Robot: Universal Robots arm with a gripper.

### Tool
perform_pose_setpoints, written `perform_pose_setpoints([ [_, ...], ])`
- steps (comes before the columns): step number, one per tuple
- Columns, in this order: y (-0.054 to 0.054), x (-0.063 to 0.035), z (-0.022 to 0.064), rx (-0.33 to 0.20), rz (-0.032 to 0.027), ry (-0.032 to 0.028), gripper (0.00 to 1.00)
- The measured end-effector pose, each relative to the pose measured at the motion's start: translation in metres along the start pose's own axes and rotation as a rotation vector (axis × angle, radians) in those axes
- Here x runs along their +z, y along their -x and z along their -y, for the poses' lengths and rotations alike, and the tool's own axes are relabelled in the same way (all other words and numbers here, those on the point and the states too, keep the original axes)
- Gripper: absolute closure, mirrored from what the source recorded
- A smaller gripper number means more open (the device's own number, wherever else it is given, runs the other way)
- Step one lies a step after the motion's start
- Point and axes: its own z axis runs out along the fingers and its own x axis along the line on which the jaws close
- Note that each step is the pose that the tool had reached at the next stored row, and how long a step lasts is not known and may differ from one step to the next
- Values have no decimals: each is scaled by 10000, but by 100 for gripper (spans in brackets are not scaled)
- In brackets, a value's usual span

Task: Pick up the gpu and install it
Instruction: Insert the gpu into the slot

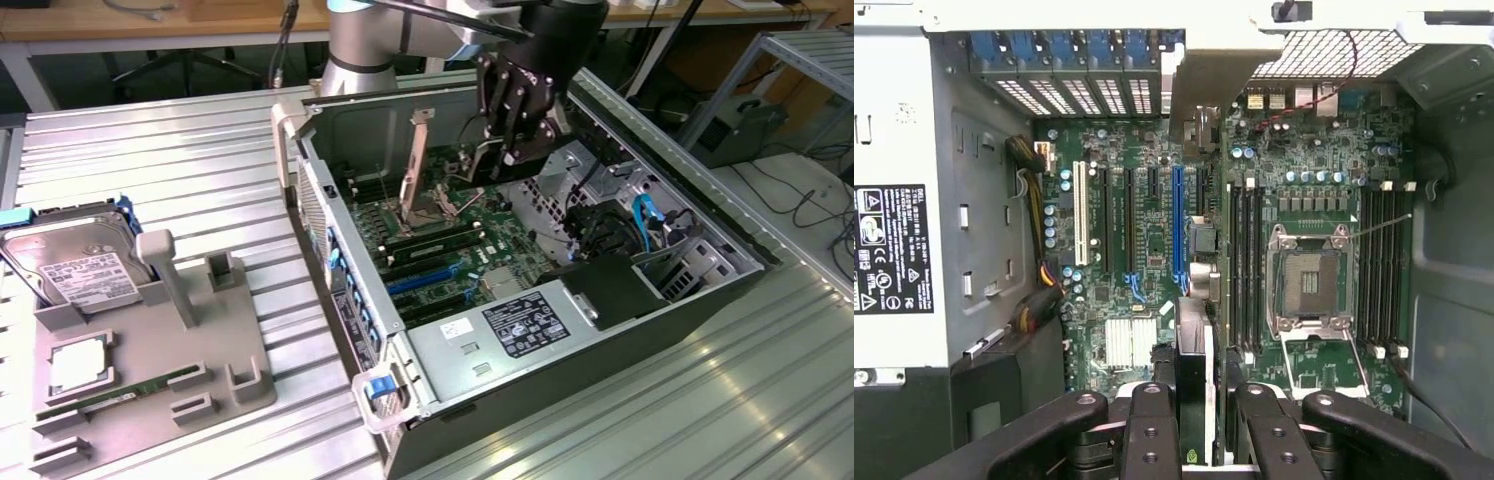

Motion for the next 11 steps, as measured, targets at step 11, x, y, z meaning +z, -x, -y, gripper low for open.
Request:
perform_pose_setpoints([
  [11, -1, 59, 0, 0, 0, -5, 73],
])
